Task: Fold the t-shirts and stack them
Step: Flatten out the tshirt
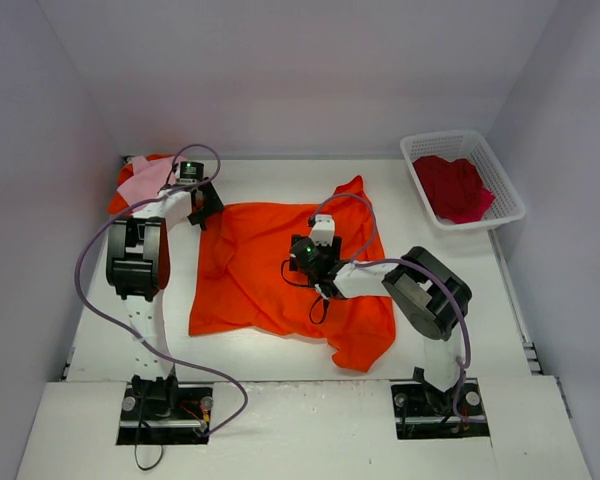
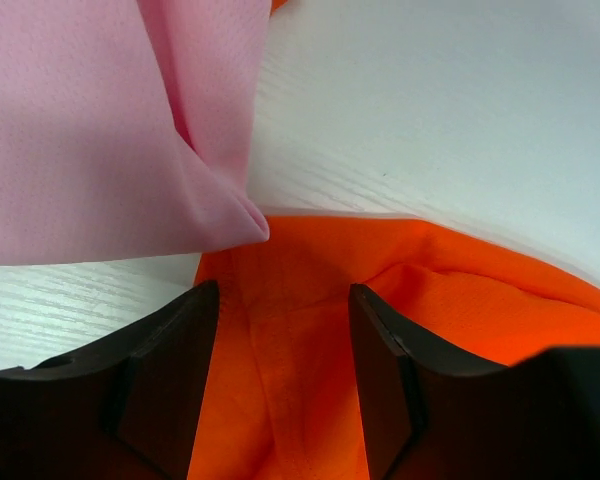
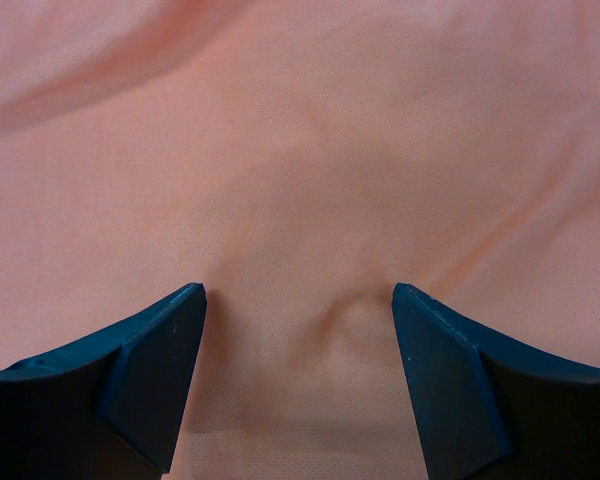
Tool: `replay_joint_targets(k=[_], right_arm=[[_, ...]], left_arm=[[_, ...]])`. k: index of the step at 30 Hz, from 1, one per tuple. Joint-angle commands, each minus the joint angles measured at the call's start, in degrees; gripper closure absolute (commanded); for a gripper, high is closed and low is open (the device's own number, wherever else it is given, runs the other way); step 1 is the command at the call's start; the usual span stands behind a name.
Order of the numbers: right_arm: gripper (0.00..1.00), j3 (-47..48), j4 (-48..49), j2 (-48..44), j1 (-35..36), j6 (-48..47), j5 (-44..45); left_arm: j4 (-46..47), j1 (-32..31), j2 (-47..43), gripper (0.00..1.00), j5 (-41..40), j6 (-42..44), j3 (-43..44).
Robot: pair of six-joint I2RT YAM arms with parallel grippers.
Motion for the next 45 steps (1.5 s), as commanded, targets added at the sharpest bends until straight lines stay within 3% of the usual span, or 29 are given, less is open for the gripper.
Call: replay_joint_targets(k=[1, 14, 18, 22, 45], right_arm=[[0.29, -3.2, -12.3, 5.9, 1.4, 5.4, -10.8], [0.29, -3.0, -12.3, 6.5, 1.6, 5.5, -10.9], [0.29, -3.1, -12.3, 6.7, 1.6, 5.6, -10.9], [0.29, -3.0, -12.3, 6.8, 1.5, 5.5, -10.9], [0.3, -2.5, -12.4, 7.1, 2.0, 5.6, -11.3]], left_arm=[[1.3, 0.2, -2.0, 0.51, 1.2, -0.9, 3.3], [2.1, 0.3, -1.6, 0.54, 2.2, -1.4, 3.0], [3.0, 0.2, -1.3, 0.73, 2.8, -1.7, 2.3], [2.9, 0.2, -1.5, 0.82, 2.7, -1.7, 2.2], [0.7, 0.0, -5.9, 0.86, 4.7, -2.3, 6.1]])
